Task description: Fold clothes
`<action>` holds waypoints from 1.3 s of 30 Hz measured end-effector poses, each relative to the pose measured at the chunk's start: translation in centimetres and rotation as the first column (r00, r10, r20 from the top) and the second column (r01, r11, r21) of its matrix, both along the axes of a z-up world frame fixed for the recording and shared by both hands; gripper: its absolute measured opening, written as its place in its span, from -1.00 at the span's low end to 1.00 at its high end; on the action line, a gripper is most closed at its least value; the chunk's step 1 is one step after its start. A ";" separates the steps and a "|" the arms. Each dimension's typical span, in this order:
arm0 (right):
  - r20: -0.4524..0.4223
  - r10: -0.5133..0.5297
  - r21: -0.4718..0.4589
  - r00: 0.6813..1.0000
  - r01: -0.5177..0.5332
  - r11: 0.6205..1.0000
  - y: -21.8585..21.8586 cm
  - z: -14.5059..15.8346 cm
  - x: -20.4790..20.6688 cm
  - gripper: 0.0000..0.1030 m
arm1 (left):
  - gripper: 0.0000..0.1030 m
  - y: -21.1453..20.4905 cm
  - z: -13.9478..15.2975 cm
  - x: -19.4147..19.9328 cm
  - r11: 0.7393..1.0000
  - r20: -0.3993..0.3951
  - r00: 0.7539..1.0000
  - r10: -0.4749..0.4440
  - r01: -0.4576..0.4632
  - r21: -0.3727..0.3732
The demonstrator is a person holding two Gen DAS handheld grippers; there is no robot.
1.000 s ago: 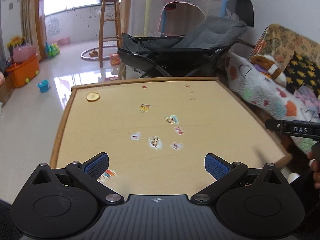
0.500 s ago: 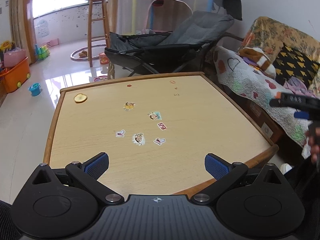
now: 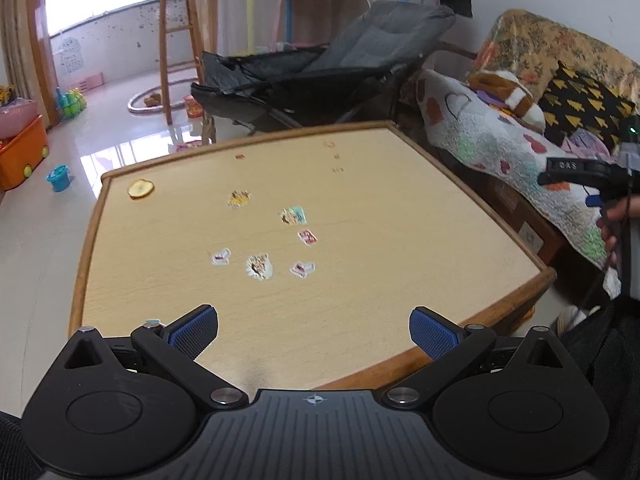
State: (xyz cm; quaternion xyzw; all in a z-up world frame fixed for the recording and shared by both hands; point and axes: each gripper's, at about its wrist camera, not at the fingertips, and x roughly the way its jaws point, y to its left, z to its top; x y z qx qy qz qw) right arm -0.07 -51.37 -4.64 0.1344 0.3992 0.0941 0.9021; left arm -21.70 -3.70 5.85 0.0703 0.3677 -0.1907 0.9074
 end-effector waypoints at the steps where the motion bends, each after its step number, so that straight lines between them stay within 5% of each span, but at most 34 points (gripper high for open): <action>1: -0.006 0.005 -0.011 1.000 -0.005 1.000 0.1 -0.3 0.4 1.00 | 0.99 0.0 -0.2 0.1 1.000 -0.005 1.000 0.003 -0.003 0.004; 21: -0.190 0.104 -0.074 0.976 -0.120 0.990 4.5 -9.1 6.5 1.00 | 0.99 -0.1 -1.4 4.4 0.995 -0.085 0.992 0.094 -0.096 -0.013; 39: -0.330 0.107 -0.053 0.938 -0.132 0.990 6.1 -16.3 9.2 0.99 | 0.99 -2.9 -1.8 7.8 0.998 -0.126 0.991 0.051 -0.054 -0.027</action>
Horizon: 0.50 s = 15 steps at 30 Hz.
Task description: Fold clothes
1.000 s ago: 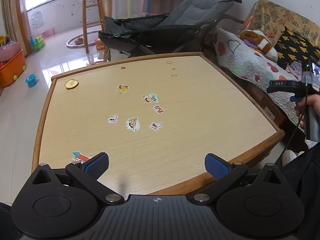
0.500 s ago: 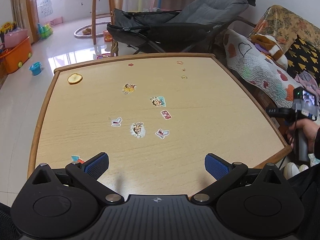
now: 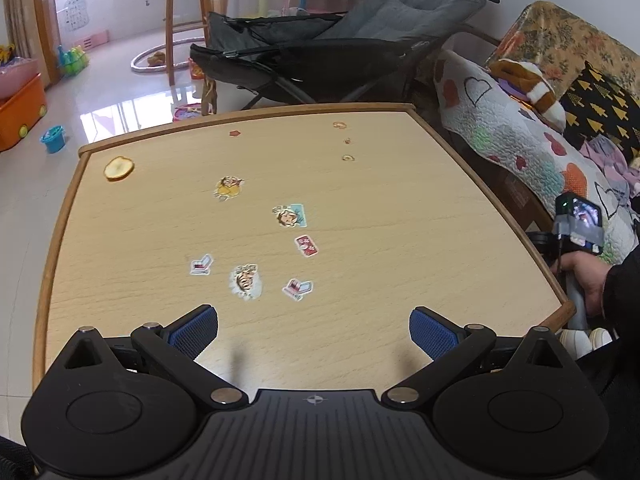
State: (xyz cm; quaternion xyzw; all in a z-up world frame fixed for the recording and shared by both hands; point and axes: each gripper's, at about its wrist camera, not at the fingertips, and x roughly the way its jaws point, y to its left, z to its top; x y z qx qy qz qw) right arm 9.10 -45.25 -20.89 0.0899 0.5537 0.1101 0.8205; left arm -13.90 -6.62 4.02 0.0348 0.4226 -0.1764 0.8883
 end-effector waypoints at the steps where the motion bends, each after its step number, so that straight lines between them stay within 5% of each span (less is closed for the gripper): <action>1: -0.005 0.007 -0.006 1.000 -0.007 1.000 0.2 -0.4 0.1 0.99 | 0.99 -0.1 -0.1 0.2 1.000 -0.005 1.000 0.001 -0.001 -0.001; 15: -0.142 0.057 0.080 0.988 -0.046 0.996 3.5 -6.0 2.7 0.95 | 0.99 -1.5 -1.3 2.6 1.000 -0.040 0.999 0.020 -0.019 0.020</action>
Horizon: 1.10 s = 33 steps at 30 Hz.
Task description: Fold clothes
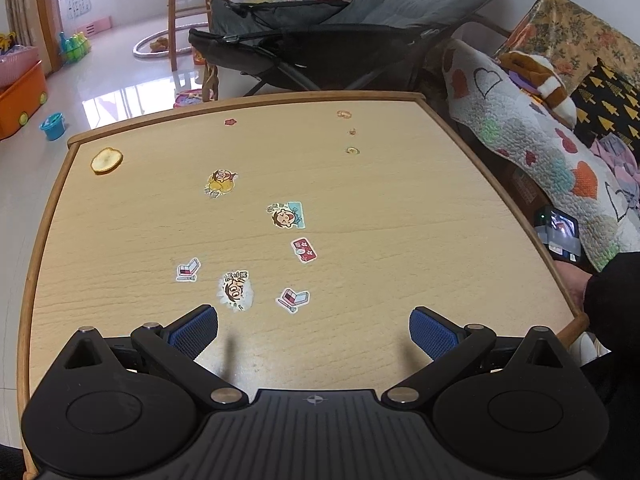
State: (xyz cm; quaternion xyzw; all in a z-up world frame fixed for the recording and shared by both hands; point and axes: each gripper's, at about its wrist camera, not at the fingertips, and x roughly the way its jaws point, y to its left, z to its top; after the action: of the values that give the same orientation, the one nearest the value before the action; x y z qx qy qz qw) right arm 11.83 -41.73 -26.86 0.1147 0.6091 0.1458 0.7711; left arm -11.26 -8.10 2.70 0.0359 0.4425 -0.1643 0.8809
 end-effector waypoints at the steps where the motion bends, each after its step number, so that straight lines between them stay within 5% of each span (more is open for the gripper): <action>1: -0.011 -0.001 0.009 1.000 0.001 1.000 0.3 -0.4 0.2 0.95 | 0.99 0.0 0.1 0.2 1.000 0.001 1.000 0.001 -0.001 0.000; 20: -0.106 0.039 0.011 0.994 -0.038 0.999 3.7 -7.2 1.8 0.92 | 0.99 -2.0 -0.4 3.1 1.000 -0.025 1.000 -0.005 0.006 0.020; 33: -0.176 0.013 0.034 0.984 -0.007 0.999 4.7 -11.6 2.1 0.65 | 0.99 -3.4 -0.8 4.5 1.000 -0.026 1.000 -0.008 0.008 0.026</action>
State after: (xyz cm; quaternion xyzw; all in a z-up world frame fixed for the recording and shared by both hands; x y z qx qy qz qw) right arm 13.96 -37.01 -38.51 0.1371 0.6729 0.1490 0.7115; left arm -6.73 -11.49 1.94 0.0469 0.4556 -0.1626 0.8739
